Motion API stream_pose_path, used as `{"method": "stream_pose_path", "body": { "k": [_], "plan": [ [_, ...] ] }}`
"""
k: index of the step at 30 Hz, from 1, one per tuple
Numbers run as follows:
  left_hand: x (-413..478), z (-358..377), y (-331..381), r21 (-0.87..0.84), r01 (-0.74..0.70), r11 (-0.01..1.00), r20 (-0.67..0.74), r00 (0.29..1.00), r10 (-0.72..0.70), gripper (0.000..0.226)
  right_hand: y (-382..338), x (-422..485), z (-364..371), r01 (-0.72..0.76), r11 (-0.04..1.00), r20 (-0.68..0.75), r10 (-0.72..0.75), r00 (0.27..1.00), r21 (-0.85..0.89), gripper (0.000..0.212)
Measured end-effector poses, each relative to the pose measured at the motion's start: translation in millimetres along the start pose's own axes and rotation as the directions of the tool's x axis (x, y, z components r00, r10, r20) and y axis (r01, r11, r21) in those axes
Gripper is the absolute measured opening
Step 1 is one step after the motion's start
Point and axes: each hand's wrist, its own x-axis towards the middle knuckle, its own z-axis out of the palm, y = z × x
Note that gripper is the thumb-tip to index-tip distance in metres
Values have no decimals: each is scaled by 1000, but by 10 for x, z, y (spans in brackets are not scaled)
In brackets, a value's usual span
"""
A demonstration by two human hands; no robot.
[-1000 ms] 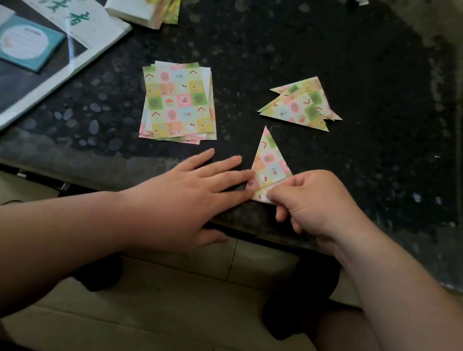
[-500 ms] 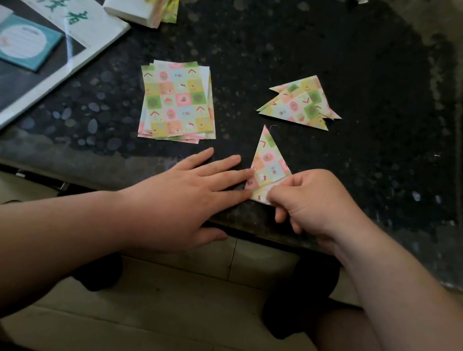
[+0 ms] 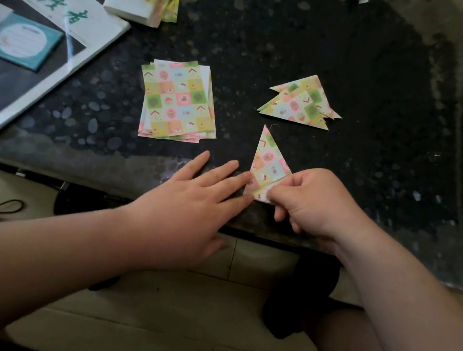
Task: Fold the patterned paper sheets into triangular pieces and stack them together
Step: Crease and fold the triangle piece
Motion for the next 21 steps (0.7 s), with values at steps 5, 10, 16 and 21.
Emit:
{"method": "stream_pose_path", "body": {
  "k": [5,10,16,21],
  "plan": [
    [-47,61,105,4,27,1000,-15,1000,-27,88,-3,-1,7,3,1000,-10,-3,1000,1,17],
    [-45,-20,-61,-25,-9,1000,54,998,10,87,-9,-9,8,0,1000,-15,0,1000,5,15],
    [-45,-89,-283,-104,-103,989,162,980,119,87,-29,-32,-10,3,1000,1,-3,1000,-29,20],
    [-41,-87,-296,-133,-90,987,174,978,113,82,-35,-48,-15,11,999,7,-11,1000,-31,20]
  ]
}}
